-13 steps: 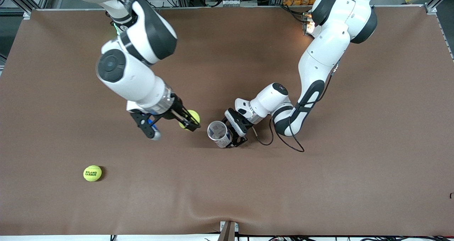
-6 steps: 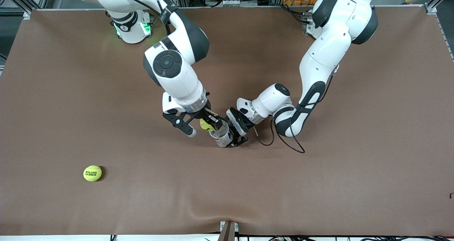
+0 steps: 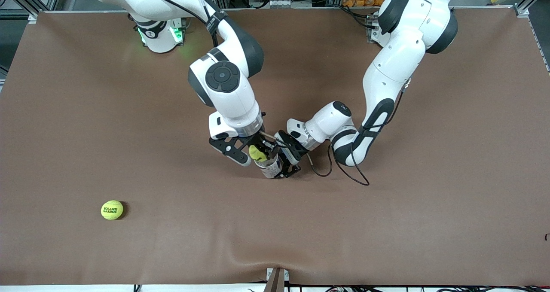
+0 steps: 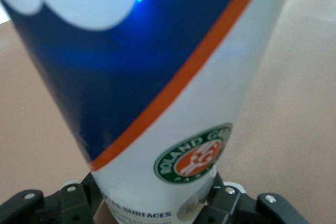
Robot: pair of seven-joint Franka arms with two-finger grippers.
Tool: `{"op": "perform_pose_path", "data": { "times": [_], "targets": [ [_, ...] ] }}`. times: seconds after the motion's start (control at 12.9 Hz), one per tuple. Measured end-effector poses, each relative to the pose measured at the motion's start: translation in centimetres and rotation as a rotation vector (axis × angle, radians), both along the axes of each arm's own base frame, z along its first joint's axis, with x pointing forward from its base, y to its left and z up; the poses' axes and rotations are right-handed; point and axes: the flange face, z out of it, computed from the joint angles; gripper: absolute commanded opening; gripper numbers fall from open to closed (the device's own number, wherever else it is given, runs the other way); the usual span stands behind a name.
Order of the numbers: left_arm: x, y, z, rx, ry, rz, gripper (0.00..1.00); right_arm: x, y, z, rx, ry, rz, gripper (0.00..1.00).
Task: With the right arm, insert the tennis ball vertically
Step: 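Move the ball over the can opening and release it with the right gripper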
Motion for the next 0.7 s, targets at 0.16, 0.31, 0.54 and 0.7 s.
{"op": "perform_pose_path", "data": {
  "times": [0.16, 0.31, 0.54, 0.7],
  "targets": [
    [0.00, 0.04, -0.05, -0.001, 0.001, 0.000, 0.77, -0.21, 0.65, -0.70, -0.006, -0.012, 0.014, 0.32],
    [0.00, 0.06, -0.07, -0.002, 0.001, 0.000, 0.77, -0.31, 0.90, -1.03, -0.014, -0.017, 0.022, 1.00],
    [-0.01, 0.06, -0.08, -0.002, 0.001, 0.000, 0.77, -0.33, 0.95, -1.08, -0.022, -0.024, 0.027, 1.00],
    [-0.01, 0.08, -0.11, -0.002, 0.002, 0.000, 0.77, -0.22, 0.91, -0.87, -0.021, -0.029, 0.026, 1.00]
  ]
}}
